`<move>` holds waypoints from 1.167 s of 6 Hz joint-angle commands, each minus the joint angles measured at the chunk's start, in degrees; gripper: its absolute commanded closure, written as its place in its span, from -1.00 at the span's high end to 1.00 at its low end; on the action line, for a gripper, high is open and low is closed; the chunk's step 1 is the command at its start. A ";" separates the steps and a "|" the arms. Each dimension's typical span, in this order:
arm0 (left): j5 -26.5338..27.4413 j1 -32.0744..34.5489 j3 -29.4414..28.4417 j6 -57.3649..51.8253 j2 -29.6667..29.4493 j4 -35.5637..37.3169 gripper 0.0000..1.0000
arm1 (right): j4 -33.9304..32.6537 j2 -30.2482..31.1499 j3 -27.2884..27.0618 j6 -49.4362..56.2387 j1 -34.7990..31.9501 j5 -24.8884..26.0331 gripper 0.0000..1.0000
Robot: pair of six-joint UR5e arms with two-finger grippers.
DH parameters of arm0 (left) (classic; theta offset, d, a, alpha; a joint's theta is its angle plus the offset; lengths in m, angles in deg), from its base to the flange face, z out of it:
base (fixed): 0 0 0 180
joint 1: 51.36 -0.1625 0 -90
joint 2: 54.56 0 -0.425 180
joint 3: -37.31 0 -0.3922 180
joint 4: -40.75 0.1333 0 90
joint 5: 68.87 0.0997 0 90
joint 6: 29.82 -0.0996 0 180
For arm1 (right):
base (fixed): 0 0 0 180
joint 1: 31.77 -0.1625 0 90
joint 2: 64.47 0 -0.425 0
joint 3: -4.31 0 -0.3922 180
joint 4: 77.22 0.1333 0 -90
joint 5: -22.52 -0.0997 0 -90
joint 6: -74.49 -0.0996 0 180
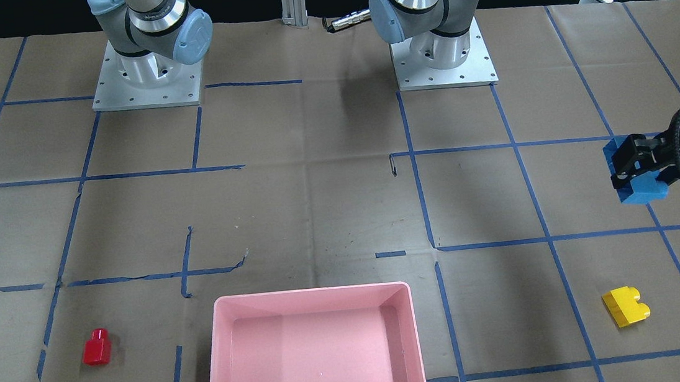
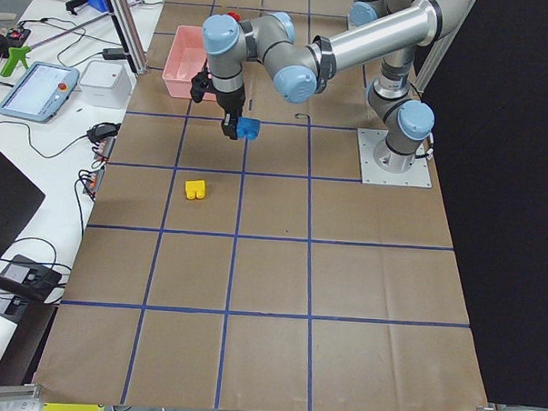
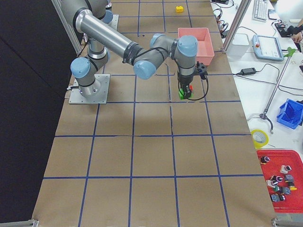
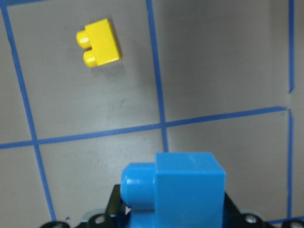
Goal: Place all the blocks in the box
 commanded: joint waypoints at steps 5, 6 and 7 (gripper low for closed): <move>-2.31 27.74 -25.89 34.51 -23.60 0.65 -0.87 | -13.03 -20.37 13.13 -24.46 -29.90 -32.41 -0.85; -2.31 28.28 -25.28 34.70 -25.54 1.53 -0.88 | -13.07 -20.50 12.98 -24.32 -30.54 -32.44 0.42; -2.31 28.81 -23.97 34.87 -26.34 2.15 -0.87 | -12.29 -20.68 12.46 -24.67 -30.55 -32.26 0.99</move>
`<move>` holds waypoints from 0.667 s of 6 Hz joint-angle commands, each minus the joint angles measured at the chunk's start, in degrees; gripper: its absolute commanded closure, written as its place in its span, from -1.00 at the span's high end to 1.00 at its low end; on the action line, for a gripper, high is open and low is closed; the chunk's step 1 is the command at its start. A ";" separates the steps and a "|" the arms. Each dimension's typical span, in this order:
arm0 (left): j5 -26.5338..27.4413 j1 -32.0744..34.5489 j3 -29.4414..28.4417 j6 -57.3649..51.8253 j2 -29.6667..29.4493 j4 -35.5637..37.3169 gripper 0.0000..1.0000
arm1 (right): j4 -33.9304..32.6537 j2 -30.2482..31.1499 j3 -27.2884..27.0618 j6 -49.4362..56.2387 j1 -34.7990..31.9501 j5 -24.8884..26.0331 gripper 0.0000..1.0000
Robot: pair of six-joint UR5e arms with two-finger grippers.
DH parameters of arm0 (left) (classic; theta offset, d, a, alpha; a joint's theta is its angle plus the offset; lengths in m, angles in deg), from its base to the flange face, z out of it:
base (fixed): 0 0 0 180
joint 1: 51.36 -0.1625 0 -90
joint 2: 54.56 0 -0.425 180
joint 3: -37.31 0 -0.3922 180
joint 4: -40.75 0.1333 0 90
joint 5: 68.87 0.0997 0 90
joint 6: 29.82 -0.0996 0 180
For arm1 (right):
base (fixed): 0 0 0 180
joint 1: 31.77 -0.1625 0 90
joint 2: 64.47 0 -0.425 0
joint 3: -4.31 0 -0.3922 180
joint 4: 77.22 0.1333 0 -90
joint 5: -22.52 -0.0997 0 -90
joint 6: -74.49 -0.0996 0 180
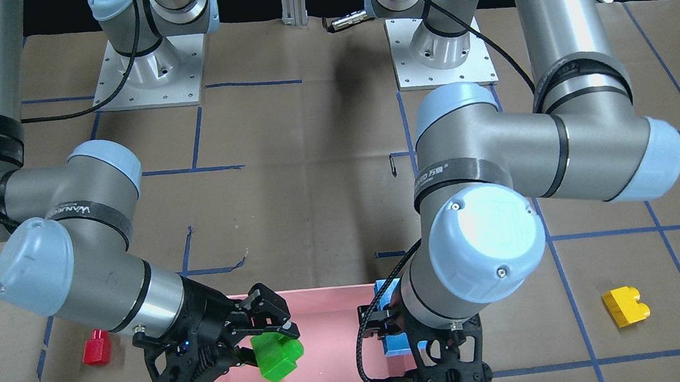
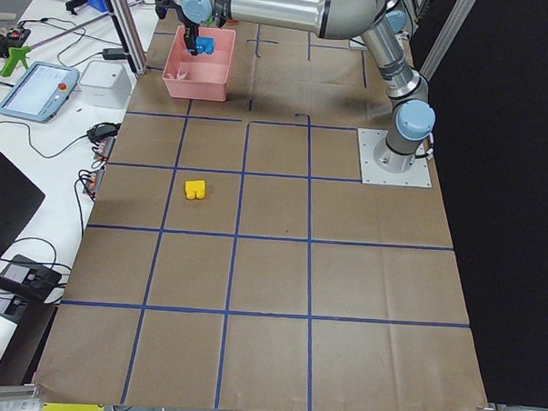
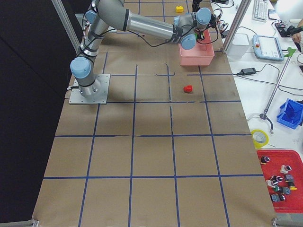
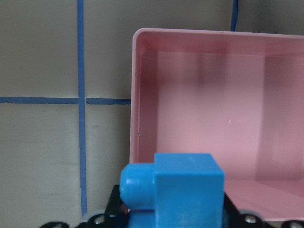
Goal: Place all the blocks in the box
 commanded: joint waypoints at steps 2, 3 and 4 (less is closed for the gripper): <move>-2.07 0.65 4.07 1.39 -0.11 3.05 -0.85 | 0.44 0.39 -0.76 0.03 0.26 0.53 0.99; -2.70 0.56 4.25 1.65 0.08 3.14 0.23 | 1.66 1.87 -1.38 0.55 3.14 3.76 0.99; -2.79 0.65 3.90 4.79 0.17 3.93 0.98 | 5.50 4.85 -2.78 2.65 6.65 5.36 0.99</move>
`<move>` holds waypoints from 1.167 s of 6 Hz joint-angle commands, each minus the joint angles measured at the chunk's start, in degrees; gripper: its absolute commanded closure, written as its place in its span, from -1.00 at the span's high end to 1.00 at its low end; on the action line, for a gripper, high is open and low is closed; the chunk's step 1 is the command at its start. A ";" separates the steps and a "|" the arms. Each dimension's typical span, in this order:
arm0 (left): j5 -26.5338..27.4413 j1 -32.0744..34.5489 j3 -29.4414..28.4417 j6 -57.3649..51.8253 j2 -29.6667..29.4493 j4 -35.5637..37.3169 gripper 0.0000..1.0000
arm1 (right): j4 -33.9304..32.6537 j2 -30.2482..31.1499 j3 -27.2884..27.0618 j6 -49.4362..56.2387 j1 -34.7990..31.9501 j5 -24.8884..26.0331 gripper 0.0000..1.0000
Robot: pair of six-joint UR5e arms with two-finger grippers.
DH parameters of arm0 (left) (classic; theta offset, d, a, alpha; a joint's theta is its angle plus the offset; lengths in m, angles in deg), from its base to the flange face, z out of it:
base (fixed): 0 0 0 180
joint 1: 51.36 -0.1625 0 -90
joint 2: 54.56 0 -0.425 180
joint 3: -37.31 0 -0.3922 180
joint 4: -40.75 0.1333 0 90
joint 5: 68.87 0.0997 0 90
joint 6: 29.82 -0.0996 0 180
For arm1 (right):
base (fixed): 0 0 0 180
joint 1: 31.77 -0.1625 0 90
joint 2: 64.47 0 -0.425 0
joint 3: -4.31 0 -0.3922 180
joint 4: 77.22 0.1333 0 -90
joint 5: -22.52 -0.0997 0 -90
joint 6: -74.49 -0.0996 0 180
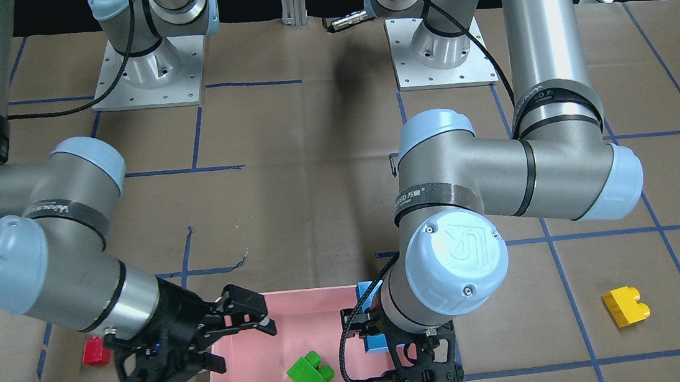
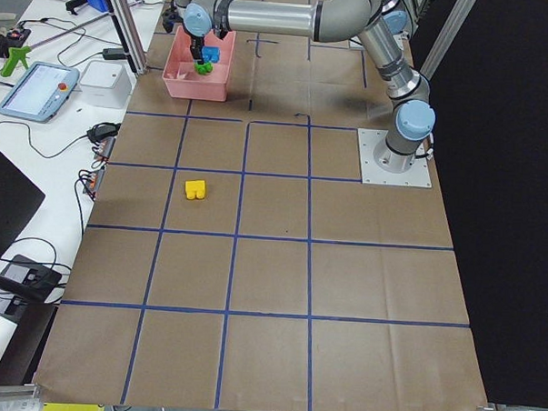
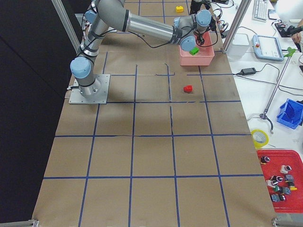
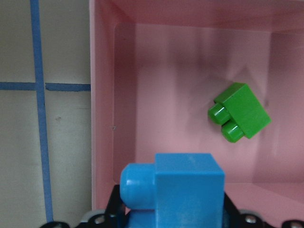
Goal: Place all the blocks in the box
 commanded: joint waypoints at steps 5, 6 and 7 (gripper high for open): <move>0.54 -12.93 -0.44 -15.24 7.45 -0.43 0.99 | -0.52 6.87 -10.89 2.87 11.24 24.71 0.97; 0.81 -19.42 0.08 -25.34 7.11 -0.61 0.99 | -6.63 5.38 -13.77 1.53 11.24 27.09 0.86; 1.08 -23.92 2.00 -34.06 6.59 -0.26 0.99 | -13.82 4.32 -17.54 -2.83 11.24 30.50 0.86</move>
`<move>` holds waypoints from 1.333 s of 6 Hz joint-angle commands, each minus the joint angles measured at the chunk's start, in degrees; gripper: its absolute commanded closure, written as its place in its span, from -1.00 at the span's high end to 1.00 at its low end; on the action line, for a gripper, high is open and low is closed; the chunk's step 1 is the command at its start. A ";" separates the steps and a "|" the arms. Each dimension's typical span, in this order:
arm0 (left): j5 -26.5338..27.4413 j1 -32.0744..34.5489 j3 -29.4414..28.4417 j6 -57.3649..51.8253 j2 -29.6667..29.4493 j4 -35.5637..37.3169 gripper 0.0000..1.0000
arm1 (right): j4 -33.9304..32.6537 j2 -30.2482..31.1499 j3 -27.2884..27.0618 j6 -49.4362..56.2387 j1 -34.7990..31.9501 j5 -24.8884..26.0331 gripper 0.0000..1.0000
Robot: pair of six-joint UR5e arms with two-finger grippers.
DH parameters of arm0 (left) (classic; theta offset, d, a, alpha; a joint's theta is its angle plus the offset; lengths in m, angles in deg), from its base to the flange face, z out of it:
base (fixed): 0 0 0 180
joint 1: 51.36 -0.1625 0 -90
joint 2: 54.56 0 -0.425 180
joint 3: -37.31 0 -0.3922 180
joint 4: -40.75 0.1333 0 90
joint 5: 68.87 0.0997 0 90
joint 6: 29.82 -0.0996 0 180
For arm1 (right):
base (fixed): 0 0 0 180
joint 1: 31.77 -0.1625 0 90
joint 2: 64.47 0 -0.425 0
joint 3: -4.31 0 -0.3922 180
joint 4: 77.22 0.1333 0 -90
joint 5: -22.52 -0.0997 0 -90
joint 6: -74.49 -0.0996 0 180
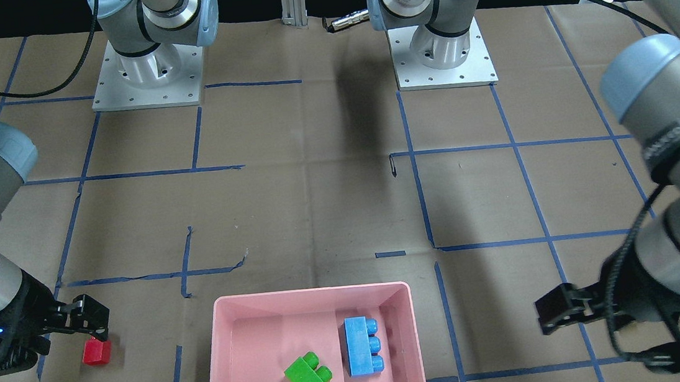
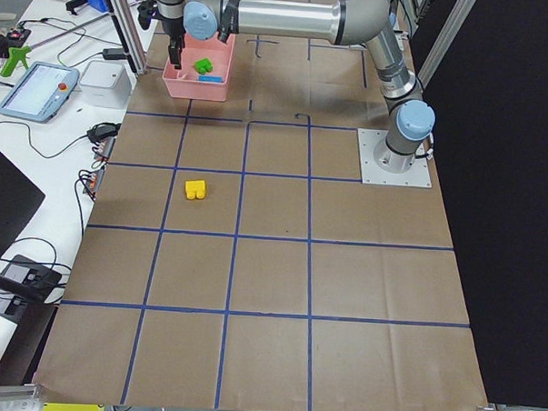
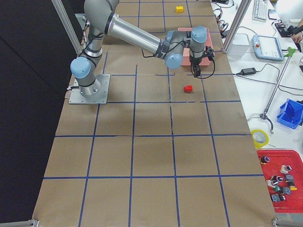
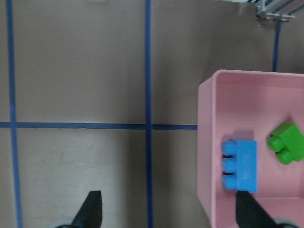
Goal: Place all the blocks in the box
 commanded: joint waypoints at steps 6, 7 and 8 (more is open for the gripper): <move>2.48 -16.74 20.42 -14.09 -0.72 19.71 0.99 | -17.29 -5.96 -10.16 -4.02 0.02 5.60 0.14; 2.31 -17.98 23.88 -14.27 -1.50 24.48 0.99 | -16.94 -5.62 -9.98 -4.02 0.02 5.78 -0.39; 2.48 -17.99 23.92 -13.75 -2.90 25.83 0.99 | -16.24 -4.92 -9.81 -4.28 0.02 5.70 -0.87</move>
